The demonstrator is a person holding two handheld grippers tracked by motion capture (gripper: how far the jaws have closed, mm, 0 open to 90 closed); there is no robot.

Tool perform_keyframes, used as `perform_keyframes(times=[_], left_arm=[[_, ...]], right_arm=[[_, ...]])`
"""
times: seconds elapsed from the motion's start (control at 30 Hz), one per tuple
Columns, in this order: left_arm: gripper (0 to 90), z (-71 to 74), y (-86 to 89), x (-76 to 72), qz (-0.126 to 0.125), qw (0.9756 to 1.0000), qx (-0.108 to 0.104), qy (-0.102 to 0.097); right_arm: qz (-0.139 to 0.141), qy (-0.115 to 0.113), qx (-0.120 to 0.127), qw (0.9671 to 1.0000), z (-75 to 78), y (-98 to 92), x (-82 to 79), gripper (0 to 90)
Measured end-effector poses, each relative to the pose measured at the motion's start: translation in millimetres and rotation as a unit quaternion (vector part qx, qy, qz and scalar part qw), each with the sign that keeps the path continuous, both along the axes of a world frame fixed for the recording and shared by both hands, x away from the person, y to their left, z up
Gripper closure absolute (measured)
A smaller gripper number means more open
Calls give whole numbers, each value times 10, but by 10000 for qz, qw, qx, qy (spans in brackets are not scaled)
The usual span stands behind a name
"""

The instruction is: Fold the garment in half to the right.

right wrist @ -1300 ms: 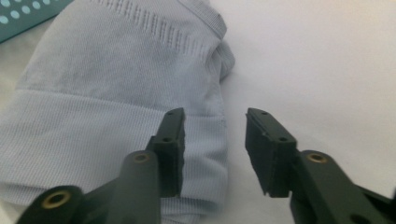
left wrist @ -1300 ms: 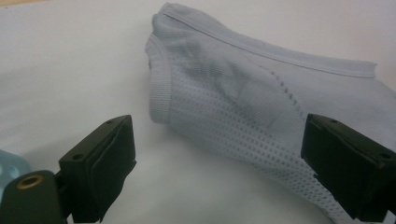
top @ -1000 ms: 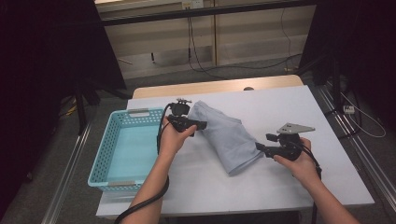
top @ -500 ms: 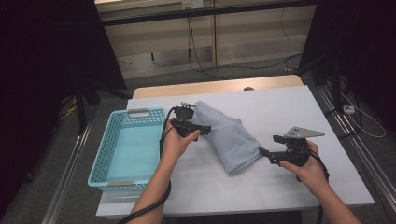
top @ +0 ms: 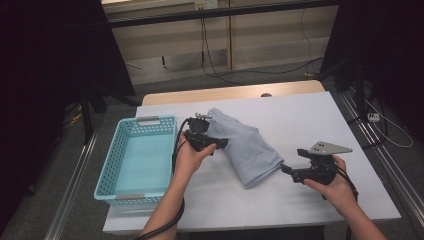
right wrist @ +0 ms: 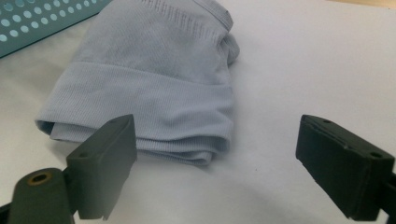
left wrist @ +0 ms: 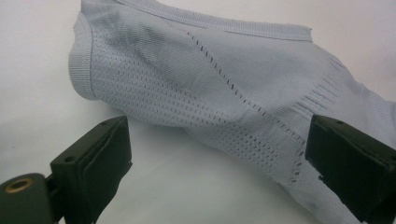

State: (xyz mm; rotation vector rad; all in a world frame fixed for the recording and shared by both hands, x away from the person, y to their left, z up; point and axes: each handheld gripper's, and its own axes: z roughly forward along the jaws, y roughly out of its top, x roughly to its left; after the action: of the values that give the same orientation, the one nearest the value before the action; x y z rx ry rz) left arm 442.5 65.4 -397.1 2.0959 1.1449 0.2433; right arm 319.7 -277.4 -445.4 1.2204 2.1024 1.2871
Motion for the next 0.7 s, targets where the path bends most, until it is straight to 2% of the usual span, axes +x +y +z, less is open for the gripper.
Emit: perform_keyframes(times=[0.17,0.23,0.37,0.7], left_arm=[[66,-12,1,-52,-50,9999,-107,12],[66,-33,-2,-65,-46,9999,-85,42],[65,-89,-13,-107,-54,9998,-91,152],[60,-139,-90,-160,-126,9996,-197,165]], right_arm=[[-52,-29,36,10000,-3,-36,-39,108],[-75,-16,53,10000,-16,-56,-42,100],[-92,-50,-84,9999,-21,-56,-47,91],[-160,-123,-71,9998,5,-91,-63,87]])
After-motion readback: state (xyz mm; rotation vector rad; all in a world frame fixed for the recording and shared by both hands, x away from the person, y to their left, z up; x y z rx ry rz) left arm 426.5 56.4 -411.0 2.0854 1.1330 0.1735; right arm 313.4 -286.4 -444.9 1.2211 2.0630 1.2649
